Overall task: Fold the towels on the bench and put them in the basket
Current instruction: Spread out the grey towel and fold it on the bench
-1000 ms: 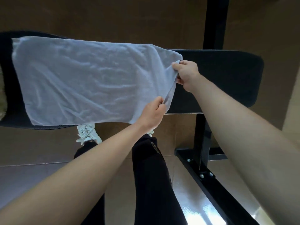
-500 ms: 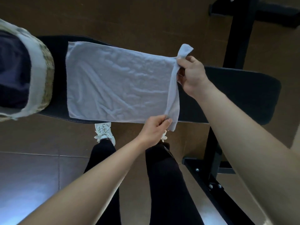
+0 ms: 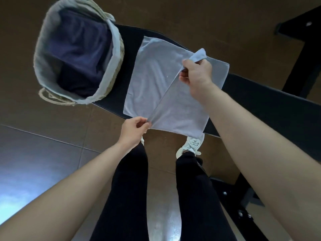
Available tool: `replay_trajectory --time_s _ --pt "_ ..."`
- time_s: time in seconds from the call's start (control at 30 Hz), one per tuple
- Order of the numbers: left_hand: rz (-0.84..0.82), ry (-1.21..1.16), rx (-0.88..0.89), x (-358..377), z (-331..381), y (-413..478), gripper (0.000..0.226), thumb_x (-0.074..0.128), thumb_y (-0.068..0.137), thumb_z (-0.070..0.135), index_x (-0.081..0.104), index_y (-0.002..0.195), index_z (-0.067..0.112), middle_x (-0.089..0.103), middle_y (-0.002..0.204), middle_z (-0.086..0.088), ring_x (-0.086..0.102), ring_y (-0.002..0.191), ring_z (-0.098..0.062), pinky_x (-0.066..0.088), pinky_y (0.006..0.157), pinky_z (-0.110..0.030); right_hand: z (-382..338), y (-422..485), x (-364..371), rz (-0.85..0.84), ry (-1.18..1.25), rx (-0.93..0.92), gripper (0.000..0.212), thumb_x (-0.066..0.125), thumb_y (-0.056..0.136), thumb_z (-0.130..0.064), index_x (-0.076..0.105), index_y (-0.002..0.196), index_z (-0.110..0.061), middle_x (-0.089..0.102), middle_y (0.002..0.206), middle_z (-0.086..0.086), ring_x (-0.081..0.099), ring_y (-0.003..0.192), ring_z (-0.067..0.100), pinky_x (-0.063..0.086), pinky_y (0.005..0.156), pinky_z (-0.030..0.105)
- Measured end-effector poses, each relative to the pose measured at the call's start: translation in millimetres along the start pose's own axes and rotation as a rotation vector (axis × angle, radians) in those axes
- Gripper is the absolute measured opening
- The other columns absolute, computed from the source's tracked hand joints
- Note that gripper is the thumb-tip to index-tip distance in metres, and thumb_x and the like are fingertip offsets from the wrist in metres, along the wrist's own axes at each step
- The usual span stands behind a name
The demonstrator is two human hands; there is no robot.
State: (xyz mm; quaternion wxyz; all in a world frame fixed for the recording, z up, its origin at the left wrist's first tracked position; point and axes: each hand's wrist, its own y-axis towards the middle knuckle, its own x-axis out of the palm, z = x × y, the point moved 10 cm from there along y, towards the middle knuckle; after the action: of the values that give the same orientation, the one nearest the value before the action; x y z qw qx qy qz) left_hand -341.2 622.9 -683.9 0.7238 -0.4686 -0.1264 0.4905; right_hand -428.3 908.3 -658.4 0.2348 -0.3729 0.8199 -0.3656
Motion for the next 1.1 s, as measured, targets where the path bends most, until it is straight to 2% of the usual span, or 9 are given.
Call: replay_trajectory --time_s 0.2,0.3,0.4,0.6,0.67,0.77,0.83,0.97,1.1 --pt "-0.101 -0.044 0.086 -14.7 5.4 -3.3 0.004 0.079 0.09 0.018 0.077 0.087 0.018 0.075 0.078 -0.003 0.066 0.071 -0.012 0.055 0.075 -0.036 -30.1 -14.4 53.5 0.157 -0.081 -0.215 0.018 0.06 0.087 -0.003 0.051 0.079 -0.016 0.058 0.078 0.01 0.055 0.06 0.025 0.047 0.045 0.025" --pt "0.058 -0.052 0.057 -43.1 -9.5 5.4 0.005 0.078 0.09 0.022 0.078 0.09 0.017 0.076 0.08 -0.003 0.068 0.073 -0.013 0.056 0.077 -0.038 -28.6 -14.3 97.8 0.054 -0.169 -0.246 0.022 0.062 0.09 -0.003 0.051 0.078 -0.018 0.058 0.076 0.008 0.059 0.059 0.023 0.05 0.048 0.027" --pt "0.207 0.016 -0.064 -72.6 -34.7 24.4 0.017 0.073 0.092 0.029 0.078 0.103 0.016 0.076 0.088 0.005 0.072 0.085 -0.014 0.059 0.088 -0.04 -9.4 -0.7 133.3 -0.045 -0.27 -0.187 0.016 0.062 0.094 -0.003 0.055 0.083 -0.012 0.061 0.073 0.009 0.059 0.052 0.016 0.055 0.051 0.027" --pt "0.146 0.202 -0.146 -80.0 -42.5 58.9 0.02 0.068 0.094 0.036 0.074 0.109 0.023 0.072 0.099 0.008 0.068 0.098 -0.018 0.052 0.088 -0.034 9.7 34.2 142.6 0.012 -0.364 -0.114 0.011 0.061 0.094 -0.003 0.06 0.087 -0.012 0.067 0.082 0.012 0.064 0.057 0.018 0.06 0.057 0.029" --pt "0.155 0.255 -0.176 -82.1 -42.0 64.1 0.017 0.069 0.092 0.039 0.073 0.104 0.027 0.071 0.097 0.008 0.067 0.097 -0.02 0.052 0.088 -0.035 7.7 35.6 153.7 -0.08 -0.319 -0.118 0.01 0.061 0.096 -0.004 0.064 0.097 -0.013 0.072 0.091 0.012 0.067 0.061 0.016 0.061 0.062 0.029" --pt "0.204 0.34 -0.2 -85.2 -37.3 64.6 0.012 0.068 0.09 0.04 0.064 0.096 0.03 0.067 0.094 0.009 0.064 0.092 -0.022 0.048 0.081 -0.035 5.6 37.2 165.7 -0.229 -0.289 -0.161 0.029 0.065 0.093 -0.004 0.068 0.111 -0.027 0.074 0.112 0.008 0.072 0.084 0.016 0.062 0.074 0.029" --pt "0.248 0.362 -0.182 -86.1 -30.7 62.8 0.017 0.067 0.089 0.039 0.06 0.1 0.028 0.065 0.097 0.008 0.059 0.09 -0.022 0.043 0.078 -0.035 -3.7 43.2 153.7 -0.158 -0.465 -0.299 0.038 0.063 0.088 -0.001 0.071 0.114 -0.028 0.073 0.109 -0.001 0.07 0.096 0.012 0.06 0.084 0.027" --pt "0.305 0.328 -0.056 -81.9 -11.4 65.3 0.027 0.067 0.089 0.037 0.057 0.111 0.026 0.061 0.107 0.007 0.058 0.095 -0.018 0.04 0.08 -0.034 -28.1 54.1 114.6 0.081 -0.784 -0.494 0.031 0.065 0.089 -0.006 0.067 0.113 -0.025 0.057 0.117 -0.002 0.059 0.098 0.008 0.054 0.094 0.026" --pt "0.309 0.314 0.011 -75.6 1.9 73.9 0.026 0.065 0.091 0.033 0.058 0.115 0.027 0.061 0.109 0.008 0.057 0.097 -0.017 0.039 0.081 -0.033 -35.8 68.8 104.5 0.051 -1.007 -0.543 0.025 0.065 0.095 -0.01 0.065 0.117 -0.022 0.053 0.12 0.0 0.057 0.102 0.014 0.055 0.095 0.03"
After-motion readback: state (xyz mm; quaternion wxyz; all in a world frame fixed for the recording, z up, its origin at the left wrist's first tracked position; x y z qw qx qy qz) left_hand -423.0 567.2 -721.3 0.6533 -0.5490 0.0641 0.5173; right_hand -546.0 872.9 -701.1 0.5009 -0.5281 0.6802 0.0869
